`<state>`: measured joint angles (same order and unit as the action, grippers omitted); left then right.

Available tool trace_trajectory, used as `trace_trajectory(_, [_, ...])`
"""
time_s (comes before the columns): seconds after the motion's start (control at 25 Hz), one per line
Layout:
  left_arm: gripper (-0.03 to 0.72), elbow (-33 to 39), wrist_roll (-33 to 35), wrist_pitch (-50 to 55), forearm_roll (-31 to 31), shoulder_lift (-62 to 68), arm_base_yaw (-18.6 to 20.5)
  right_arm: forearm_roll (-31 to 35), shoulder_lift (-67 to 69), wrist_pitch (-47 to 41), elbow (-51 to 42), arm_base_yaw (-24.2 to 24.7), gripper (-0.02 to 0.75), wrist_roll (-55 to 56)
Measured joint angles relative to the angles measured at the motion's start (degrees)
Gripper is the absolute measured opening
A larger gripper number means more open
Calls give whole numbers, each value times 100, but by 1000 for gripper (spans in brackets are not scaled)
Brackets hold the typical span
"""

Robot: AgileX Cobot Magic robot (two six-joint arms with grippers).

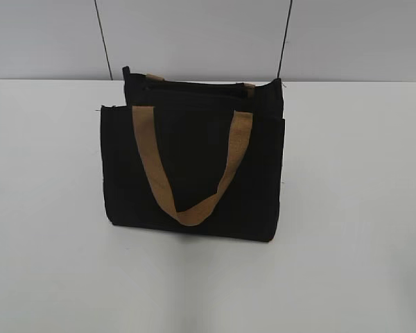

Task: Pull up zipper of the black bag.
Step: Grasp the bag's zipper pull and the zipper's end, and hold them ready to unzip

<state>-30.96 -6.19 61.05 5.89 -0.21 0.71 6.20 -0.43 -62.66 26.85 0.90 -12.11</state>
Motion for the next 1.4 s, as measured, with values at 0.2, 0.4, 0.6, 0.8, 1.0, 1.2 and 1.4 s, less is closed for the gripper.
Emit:
trace_trajectory(0.2, [419,0,0,0,0,0,0,0,0,0,0,0,576,0])
trace_trajectory(0.4, [419,0,0,0,0,0,0,0,0,0,0,0,576,0])
trace_trajectory(0.6, [419,0,0,0,0,0,0,0,0,0,0,0,576,0])
trace_trajectory(0.8, [419,0,0,0,0,0,0,0,0,0,0,0,576,0])
trace_trajectory(1.0, [419,0,0,0,-4,0,0,0,0,0,0,0,576,0])
trace_trajectory(1.2, [419,-33,0,-69,-82,0,0,0,0,0,0,0,576,0])
trace_trajectory(1.4, [435,-190,0,-1221,-203,12,0,0,0,0,0,0,576,0])
